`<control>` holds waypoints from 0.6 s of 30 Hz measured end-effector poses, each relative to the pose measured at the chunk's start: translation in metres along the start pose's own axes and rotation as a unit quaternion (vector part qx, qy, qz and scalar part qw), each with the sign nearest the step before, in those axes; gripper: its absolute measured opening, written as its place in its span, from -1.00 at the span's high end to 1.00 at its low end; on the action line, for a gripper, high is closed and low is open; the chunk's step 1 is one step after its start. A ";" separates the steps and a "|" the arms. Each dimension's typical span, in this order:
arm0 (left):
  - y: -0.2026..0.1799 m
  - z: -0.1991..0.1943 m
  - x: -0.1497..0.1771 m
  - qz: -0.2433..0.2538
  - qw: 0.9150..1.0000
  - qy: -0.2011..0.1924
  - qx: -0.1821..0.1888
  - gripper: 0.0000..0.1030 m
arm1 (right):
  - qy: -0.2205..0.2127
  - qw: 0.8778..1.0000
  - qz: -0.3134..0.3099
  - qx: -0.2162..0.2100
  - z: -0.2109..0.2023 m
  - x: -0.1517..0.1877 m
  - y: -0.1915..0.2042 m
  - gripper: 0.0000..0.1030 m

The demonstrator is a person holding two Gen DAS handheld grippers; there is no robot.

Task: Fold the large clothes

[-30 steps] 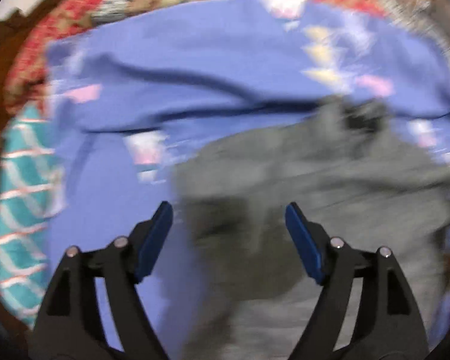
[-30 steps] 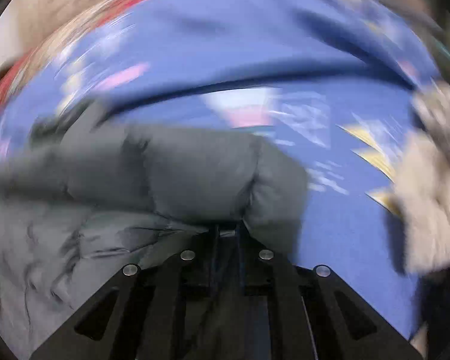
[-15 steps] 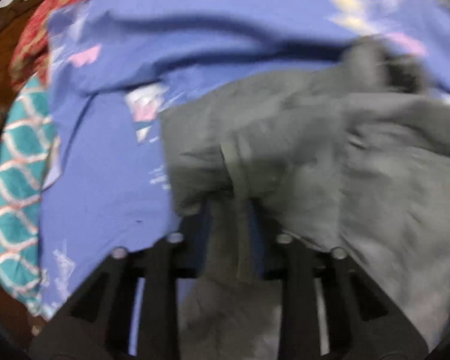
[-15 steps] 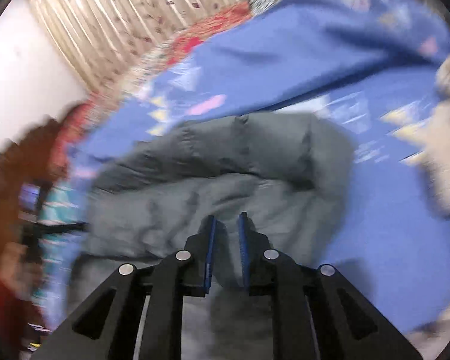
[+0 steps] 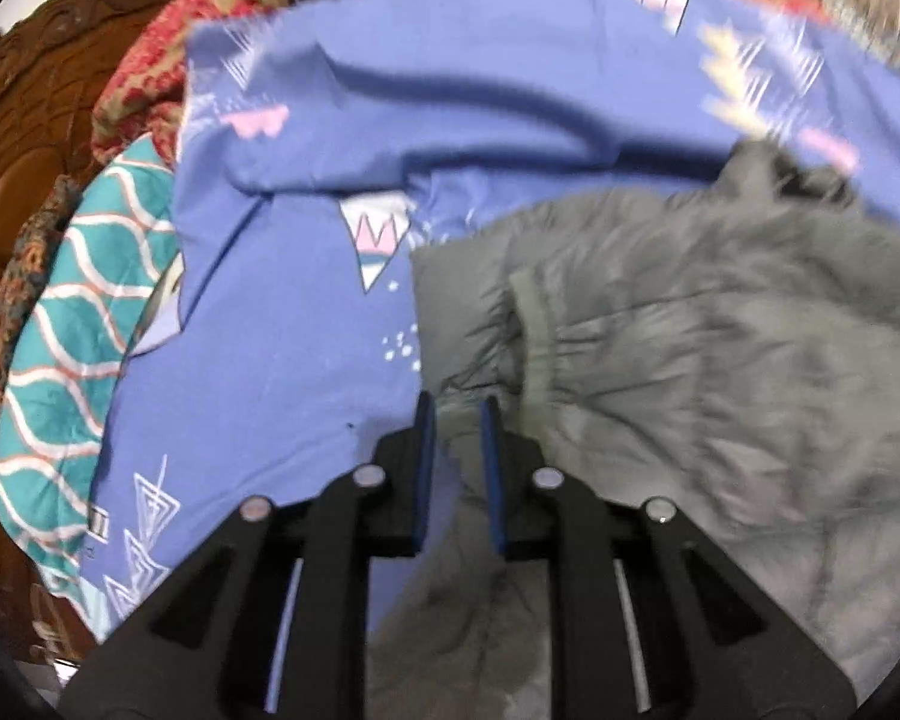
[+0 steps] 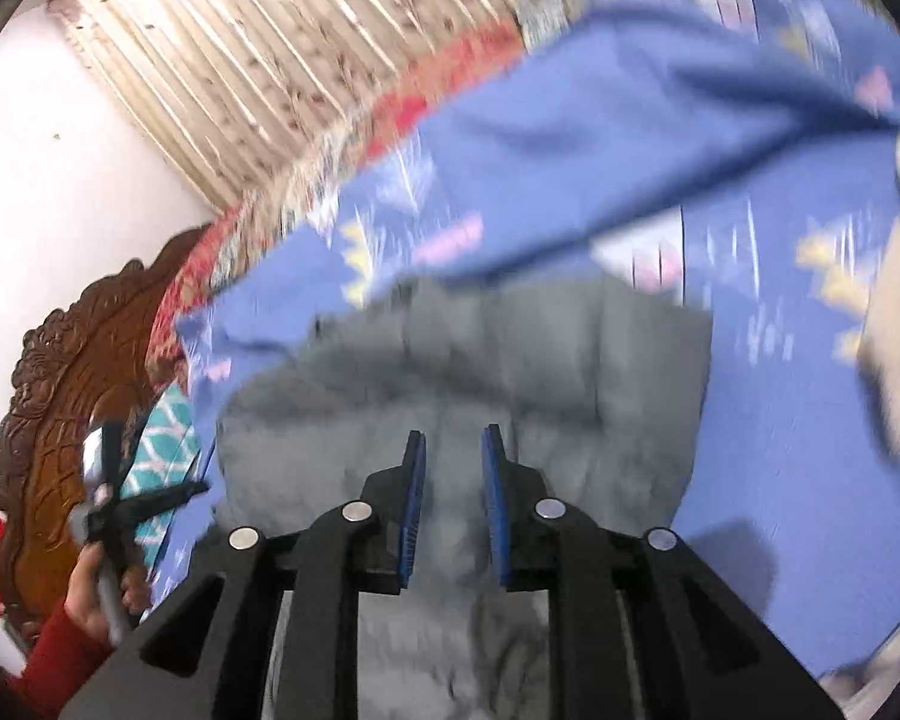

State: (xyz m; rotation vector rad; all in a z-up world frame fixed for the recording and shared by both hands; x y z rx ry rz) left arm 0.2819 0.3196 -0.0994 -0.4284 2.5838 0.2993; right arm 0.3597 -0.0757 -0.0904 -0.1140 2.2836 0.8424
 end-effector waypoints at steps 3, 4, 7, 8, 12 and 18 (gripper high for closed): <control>-0.013 -0.025 0.001 -0.013 0.998 -0.042 0.038 0.45 | 0.015 1.000 0.027 0.002 0.030 -0.014 0.000 0.03; -0.021 -0.032 0.001 -0.010 0.997 -0.058 0.052 0.33 | 0.024 0.999 0.032 0.003 0.045 -0.016 0.000 0.03; -0.040 -0.032 -0.003 0.005 0.995 -0.074 0.066 0.28 | 0.076 0.996 0.043 0.001 0.089 -0.010 0.005 0.03; -0.047 -0.028 -0.004 0.010 0.995 -0.074 0.070 0.28 | 0.101 0.994 0.039 0.007 0.107 -0.003 0.007 0.03; -0.069 0.006 -0.007 0.022 0.997 -0.049 0.062 0.28 | 0.151 0.987 0.008 0.052 0.148 0.022 0.007 0.02; -0.075 0.052 -0.002 0.049 0.998 -0.022 0.017 0.07 | 0.137 0.987 -0.047 0.072 0.146 0.028 0.020 0.00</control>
Point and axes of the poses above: each gripper's, at about its wrist camera, not at the fingertips, and z roughly the way its jaws point, y to its left, x to its underside, the point moved 3 cm from there along z, roughly the way its jaws point, and after that the axes turned 3 degrees about x, right-handed, at the moved point
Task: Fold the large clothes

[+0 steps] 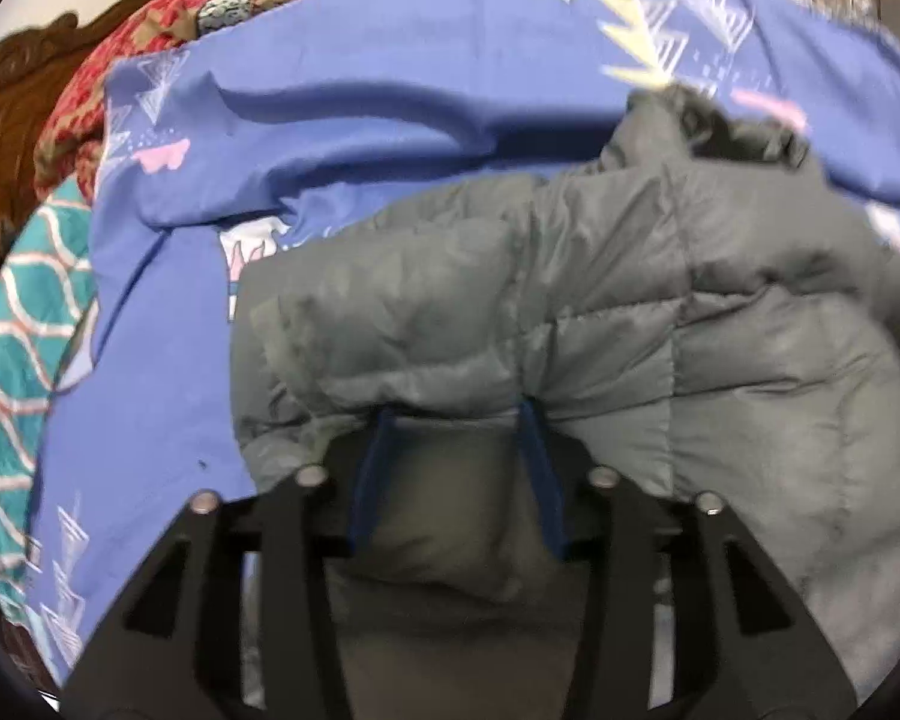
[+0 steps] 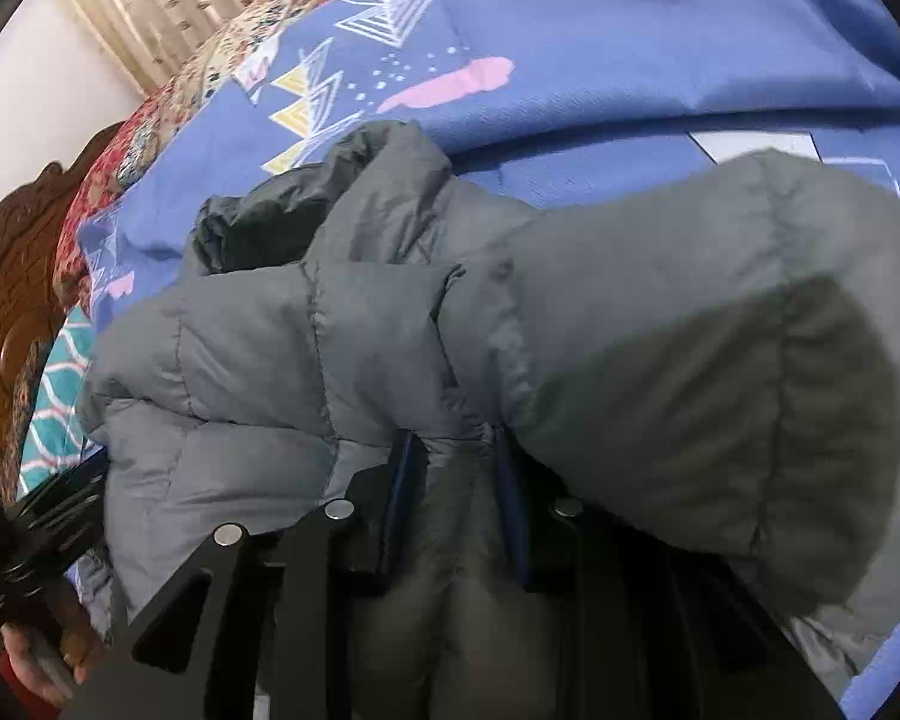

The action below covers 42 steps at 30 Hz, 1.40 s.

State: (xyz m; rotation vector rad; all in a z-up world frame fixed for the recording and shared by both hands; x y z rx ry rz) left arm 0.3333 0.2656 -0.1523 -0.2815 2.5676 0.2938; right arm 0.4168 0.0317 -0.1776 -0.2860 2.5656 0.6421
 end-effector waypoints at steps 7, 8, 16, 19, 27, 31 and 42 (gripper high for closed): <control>0.022 -0.032 0.017 -0.020 1.000 0.003 0.019 0.00 | -0.050 0.997 -0.004 -0.056 -0.081 0.044 0.015 -0.02; 0.026 -0.044 0.026 -0.016 1.000 -0.003 0.018 -0.03 | -0.051 0.996 -0.004 -0.075 -0.098 0.064 0.013 -0.03; 0.049 -0.108 0.115 0.011 1.000 -0.005 -0.017 -0.11 | 0.001 0.998 -0.036 -0.059 -0.160 0.186 0.007 -0.11; 0.057 -0.129 0.160 0.017 0.999 0.005 -0.044 -0.11 | 0.003 0.998 -0.044 -0.049 -0.177 0.218 0.008 -0.11; 0.077 -0.162 0.246 -0.005 0.998 0.035 -0.056 -0.11 | 0.051 0.998 -0.038 -0.002 -0.182 0.277 0.000 -0.12; 0.084 -0.165 0.271 -0.007 0.997 0.046 -0.064 -0.11 | 0.039 0.998 -0.042 -0.005 -0.206 0.289 -0.004 -0.12; 0.136 -0.197 0.345 -0.060 0.995 0.057 -0.049 -0.24 | -0.004 0.997 -0.069 0.031 -0.291 0.330 -0.034 -0.17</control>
Point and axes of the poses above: each gripper's, at about its wrist camera, not at the fingertips, and z roughly the way its jaws point, y to its left, x to its underside, the point moved 3 cm from there along z, roughly the way its jaws point, and after that the axes turned 3 degrees about x, right-handed, at the moved point
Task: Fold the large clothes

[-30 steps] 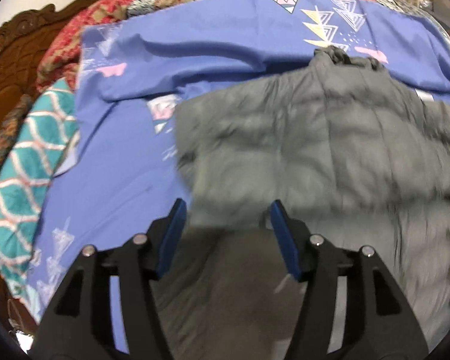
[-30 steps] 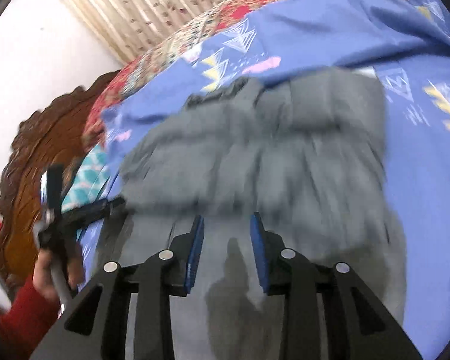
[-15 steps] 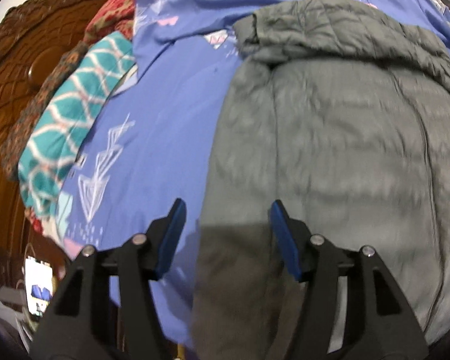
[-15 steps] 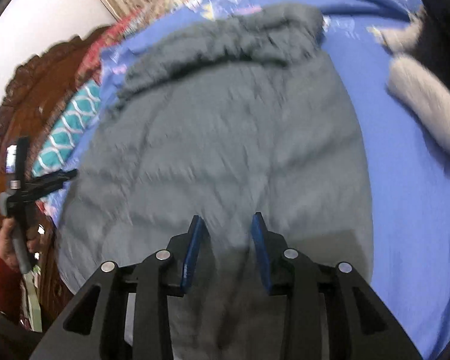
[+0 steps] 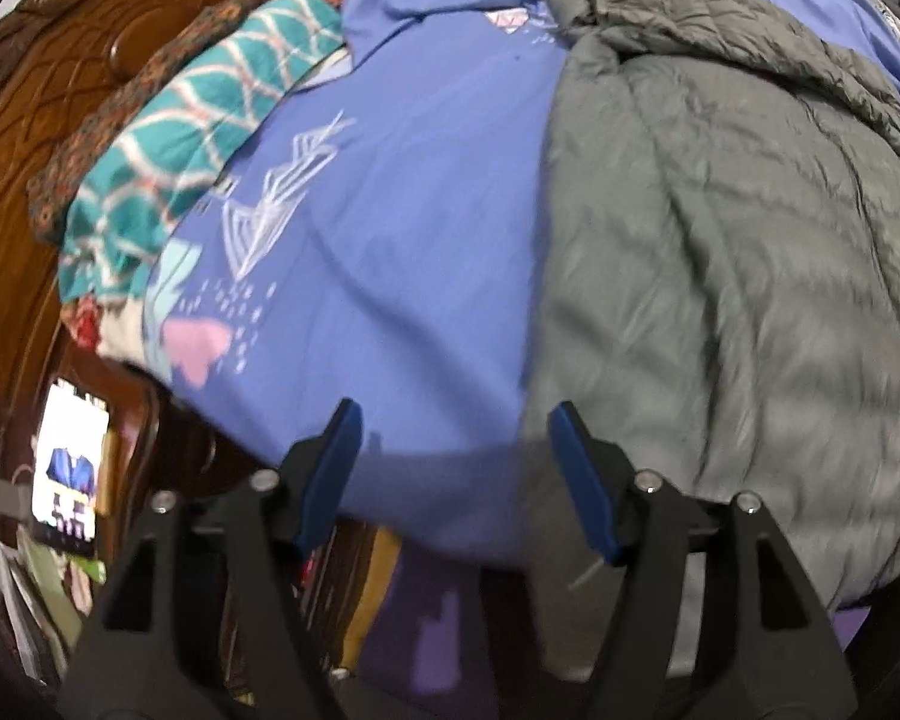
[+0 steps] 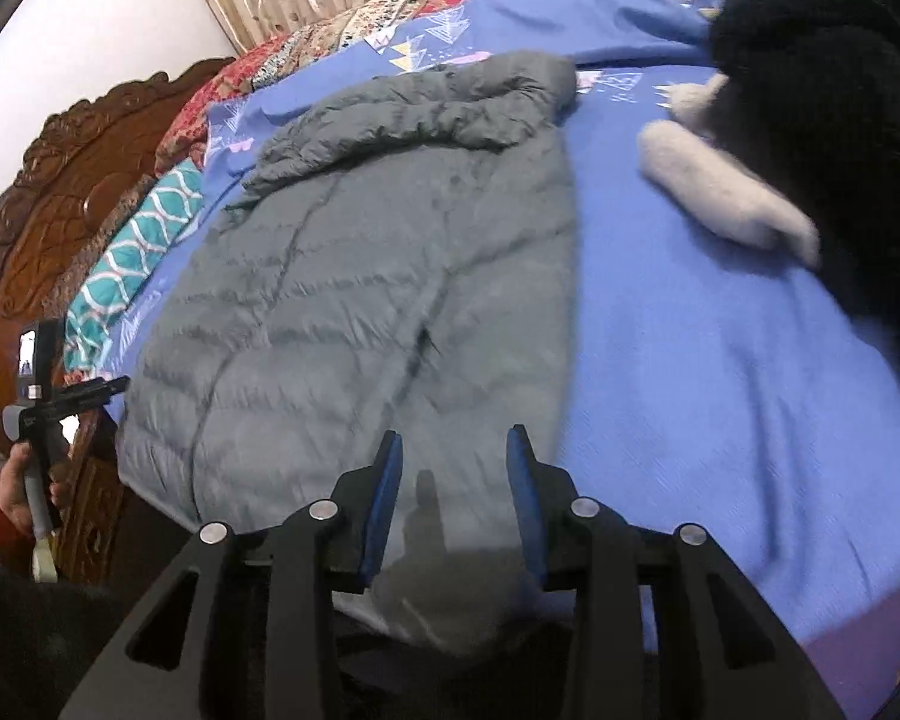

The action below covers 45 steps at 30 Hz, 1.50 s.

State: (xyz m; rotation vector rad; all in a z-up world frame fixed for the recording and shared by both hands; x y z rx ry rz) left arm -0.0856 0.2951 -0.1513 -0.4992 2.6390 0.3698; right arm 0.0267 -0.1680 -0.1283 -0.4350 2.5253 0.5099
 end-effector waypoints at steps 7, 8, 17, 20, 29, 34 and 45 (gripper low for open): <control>0.019 0.003 0.040 -0.064 0.994 0.023 0.086 -0.42 | 0.032 0.999 0.033 -0.019 -0.005 0.039 -0.023 -0.33; 0.019 0.004 0.042 -0.075 0.992 0.025 0.102 -0.43 | 0.044 0.997 0.044 -0.042 -0.001 0.042 -0.024 -0.34; -0.010 0.018 0.051 -0.053 0.988 0.053 0.135 0.53 | 0.106 0.988 0.024 -0.107 0.045 0.050 0.001 -0.35; -0.013 0.013 0.051 -0.046 0.985 0.068 0.149 0.99 | 0.105 0.982 0.000 -0.158 0.041 0.045 0.021 0.22; 0.016 -0.052 0.005 -0.137 0.955 0.033 0.261 0.99 | -0.008 0.956 0.022 -0.293 -0.031 -0.021 0.027 0.36; 0.016 -0.062 -0.062 -0.169 0.939 -0.014 0.300 0.99 | -0.061 0.941 0.099 -0.317 -0.021 -0.081 0.002 0.36; -0.027 -0.041 -0.222 -0.126 0.949 -0.066 0.280 0.99 | -0.106 0.938 0.188 -0.271 0.042 -0.199 -0.038 0.38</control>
Point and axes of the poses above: each gripper's, at about its wrist camera, not at the fingertips, and z roughly the way its jaws point, y to its left, x to its underside, the point moved 3 cm from there along z, roughly the way its jaws point, and after that the axes turned 3 degrees about x, right-handed, at the moved point
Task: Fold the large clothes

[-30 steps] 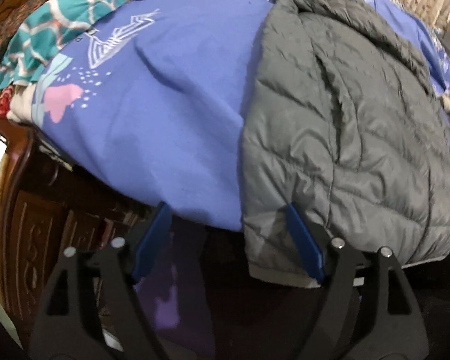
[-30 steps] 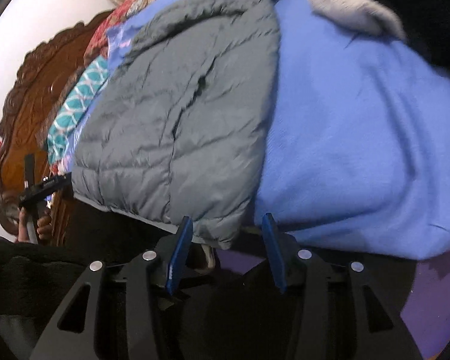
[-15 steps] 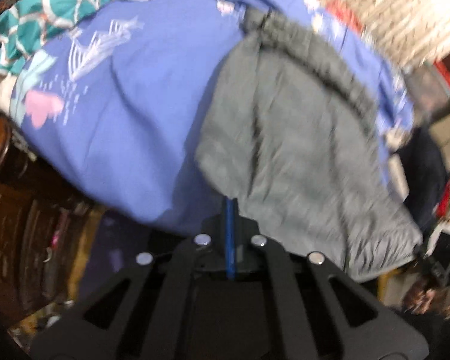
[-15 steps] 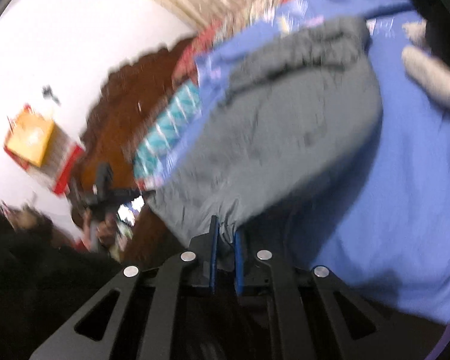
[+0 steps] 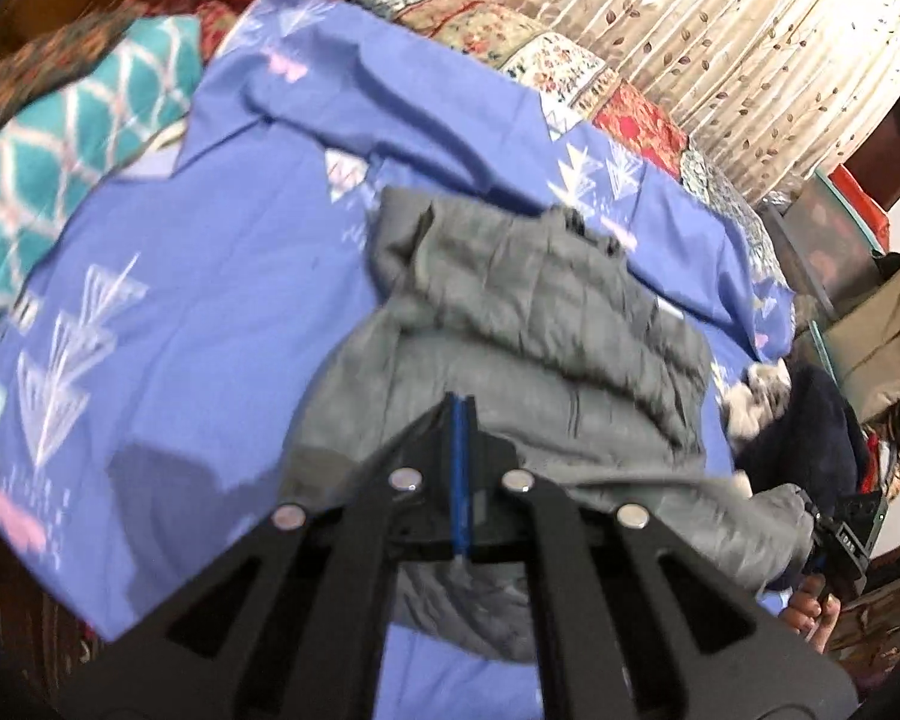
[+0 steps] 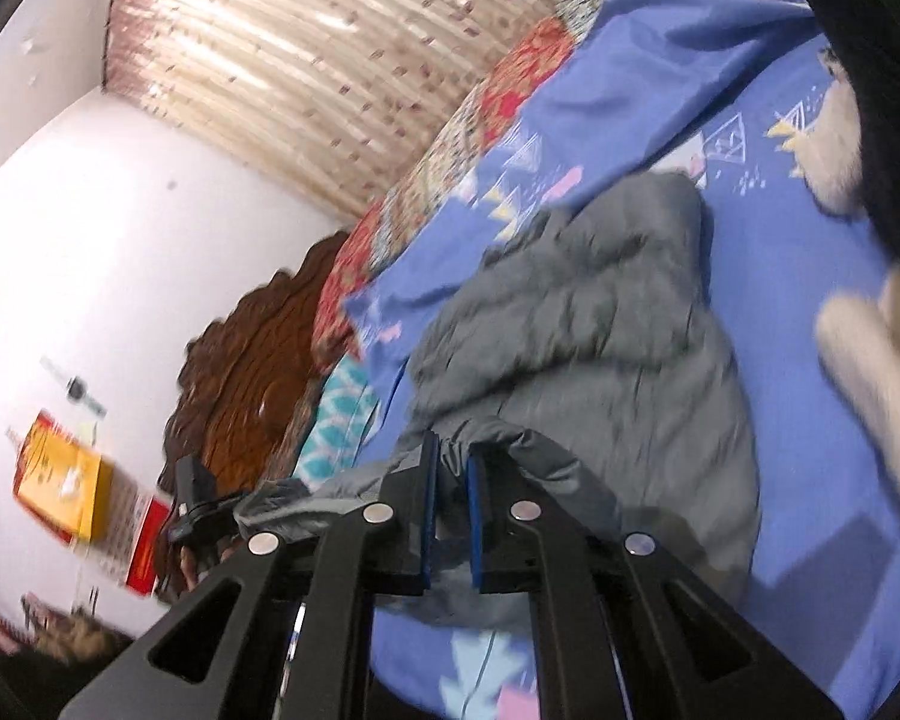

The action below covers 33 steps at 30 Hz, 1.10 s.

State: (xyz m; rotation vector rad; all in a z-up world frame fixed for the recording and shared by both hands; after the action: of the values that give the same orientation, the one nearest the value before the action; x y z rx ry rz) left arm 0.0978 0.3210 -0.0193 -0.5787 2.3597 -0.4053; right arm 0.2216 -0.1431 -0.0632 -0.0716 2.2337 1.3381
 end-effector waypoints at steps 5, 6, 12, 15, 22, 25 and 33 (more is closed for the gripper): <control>0.007 0.054 -0.024 -0.011 0.998 0.017 -0.053 0.99 | 0.006 0.997 0.034 0.071 0.039 -0.015 -0.042 0.38; 0.012 0.062 -0.023 -0.013 0.997 0.026 -0.067 0.99 | 0.011 0.996 0.039 0.079 0.045 -0.013 -0.048 0.38; 0.046 0.071 -0.009 -0.031 0.995 0.033 -0.092 0.98 | -0.015 0.993 0.038 0.110 0.041 -0.004 -0.056 -0.13; 0.061 0.065 -0.002 -0.028 0.993 0.031 -0.108 0.76 | -0.036 0.991 0.001 0.131 0.028 0.001 -0.046 -0.38; 0.066 0.085 0.020 -0.008 0.990 0.064 -0.123 0.43 | -0.018 0.977 -0.049 0.208 0.031 0.025 -0.047 -0.48; 0.060 0.095 0.031 0.008 0.989 0.073 -0.127 0.43 | 0.020 0.976 -0.058 0.210 0.042 0.040 -0.051 -0.48; 0.059 0.091 0.048 0.041 0.983 0.073 -0.165 0.97 | 0.052 0.956 -0.091 0.273 0.047 0.058 -0.051 0.47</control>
State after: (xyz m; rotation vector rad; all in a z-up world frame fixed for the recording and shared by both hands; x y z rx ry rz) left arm 0.1091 0.3350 -0.1362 -0.6168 2.6035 -0.0177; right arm 0.2069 -0.1167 -0.1482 -0.1453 2.5348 0.6029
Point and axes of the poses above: each gripper's, at about its wrist camera, not at the fingertips, and z roughly the way its jaws point, y to its left, x to its underside, the point moved 3 cm from there along z, roughly the way its jaws point, and after that the axes turned 3 degrees about x, right-handed, at the moved point
